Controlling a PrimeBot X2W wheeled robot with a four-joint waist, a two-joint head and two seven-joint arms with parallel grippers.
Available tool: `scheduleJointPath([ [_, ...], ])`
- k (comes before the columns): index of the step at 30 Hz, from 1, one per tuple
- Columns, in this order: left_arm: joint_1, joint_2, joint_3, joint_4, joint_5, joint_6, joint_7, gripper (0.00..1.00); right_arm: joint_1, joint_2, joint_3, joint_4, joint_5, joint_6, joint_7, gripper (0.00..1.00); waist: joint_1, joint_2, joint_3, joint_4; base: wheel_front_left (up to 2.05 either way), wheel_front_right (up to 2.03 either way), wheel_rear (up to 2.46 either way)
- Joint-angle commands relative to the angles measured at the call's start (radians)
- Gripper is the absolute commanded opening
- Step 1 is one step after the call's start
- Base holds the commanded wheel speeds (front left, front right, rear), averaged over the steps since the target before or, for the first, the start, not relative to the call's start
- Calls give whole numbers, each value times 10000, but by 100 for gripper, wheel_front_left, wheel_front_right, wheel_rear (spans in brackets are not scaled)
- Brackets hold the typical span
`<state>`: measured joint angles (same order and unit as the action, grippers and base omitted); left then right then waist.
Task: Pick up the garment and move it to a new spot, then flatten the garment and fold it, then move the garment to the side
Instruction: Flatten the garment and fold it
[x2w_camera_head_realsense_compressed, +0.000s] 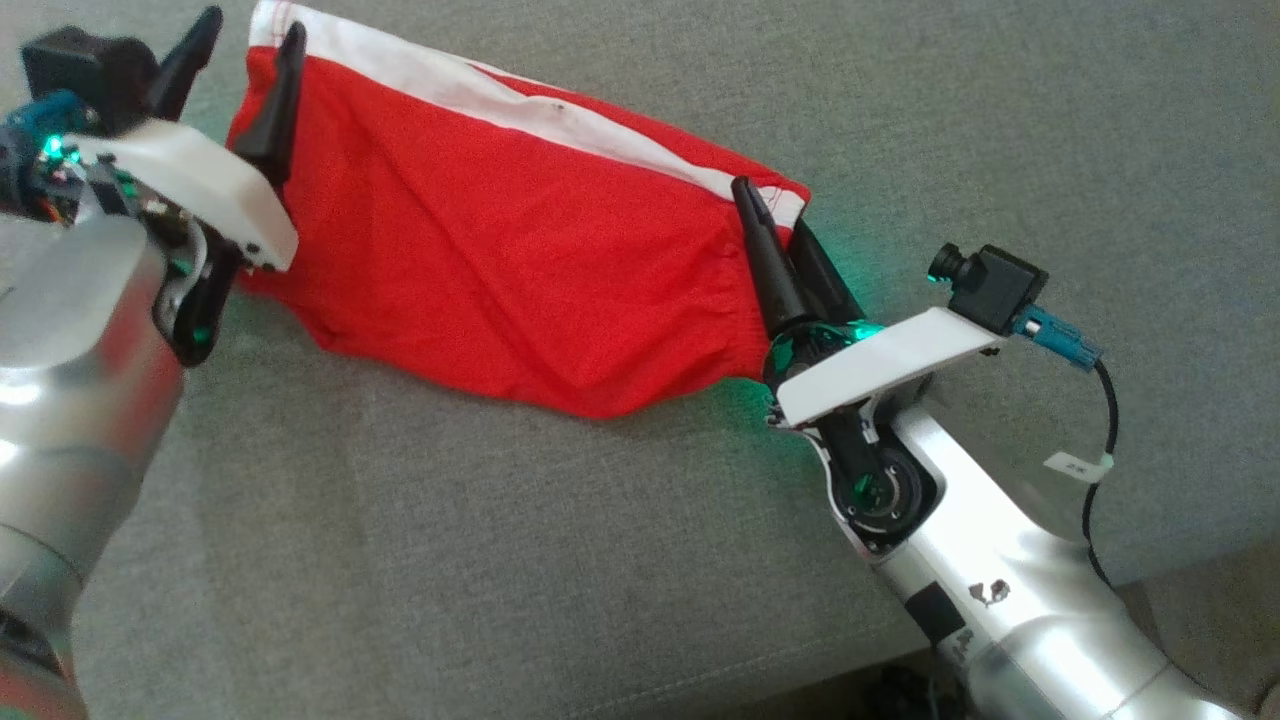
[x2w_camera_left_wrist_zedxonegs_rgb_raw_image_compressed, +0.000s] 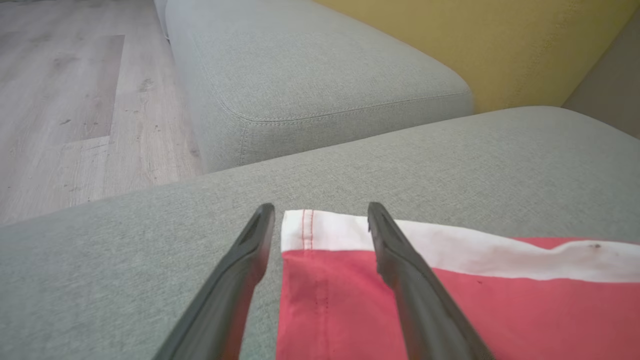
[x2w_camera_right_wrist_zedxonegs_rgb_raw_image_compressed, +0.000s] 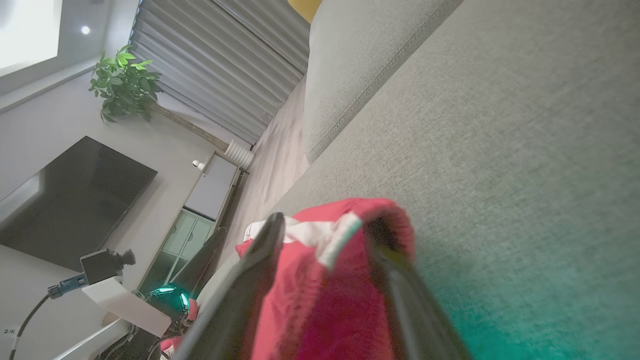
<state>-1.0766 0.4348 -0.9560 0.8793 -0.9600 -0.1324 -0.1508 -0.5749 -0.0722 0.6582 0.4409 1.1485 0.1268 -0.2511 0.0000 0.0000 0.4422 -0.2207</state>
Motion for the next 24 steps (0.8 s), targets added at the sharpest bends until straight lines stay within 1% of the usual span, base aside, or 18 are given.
scheduleJointPath([
  [1, -115, 314, 123, -41, -73, 18, -168, 100, 120, 218, 59, -111, -42, 39, -105, 100, 0, 0, -125, 51, 0, 0, 0],
  [6, 409, 251, -67, 210, -379, 17, -619, 100, 544, 184, -162, 313, -180, 39, -105, 100, 0, 0, -503, 137, 0, 0, 0],
  [10, 822, 142, -104, 397, -443, 17, -942, 100, 974, -36, -287, 522, -181, 39, -106, 100, 0, 0, -835, 243, 0, 0, 0],
  [12, 1024, 56, 69, 549, -443, 25, -1049, 100, 1175, -172, -541, 554, -286, 39, -106, 100, 0, 0, -1026, 305, 0, 0, 0],
  [14, 1186, -24, 377, 565, -291, 191, -1095, 100, 1390, -276, -1020, 513, -605, 39, -106, 100, 0, 0, -1214, 380, 0, 0, 0],
  [15, 1268, -27, 642, 416, -112, 334, -1100, 100, 1488, -319, -1363, 465, -924, 39, -106, 100, 0, 0, -1292, 416, 0, 0, 0],
  [17, 1602, -19, 1286, -54, 405, 706, -1104, 100, 1703, -379, -2059, 295, -1912, 39, -106, 100, 0, 0, -1489, 508, 0, 0, 0],
  [18, 1835, -13, 1564, -299, 730, 891, -1105, 100, 1860, -310, -2576, 192, -2300, 39, -106, 100, 0, 0, -1590, 554, 0, 0, 0],
  [21, 2735, -77, 2567, -1149, 1636, 1424, -1106, 100, 2307, -108, -3712, -314, -4068, 39, -106, 100, 0, 0, -1922, 694, 0, 0, 0],
  [24, 3740, -255, 3452, -1878, 2461, 1761, -1107, 100, 2777, 93, -4479, -693, -5535, 39, -106, 100, 0, 0, -2257, 861, 0, 0, 0],
])
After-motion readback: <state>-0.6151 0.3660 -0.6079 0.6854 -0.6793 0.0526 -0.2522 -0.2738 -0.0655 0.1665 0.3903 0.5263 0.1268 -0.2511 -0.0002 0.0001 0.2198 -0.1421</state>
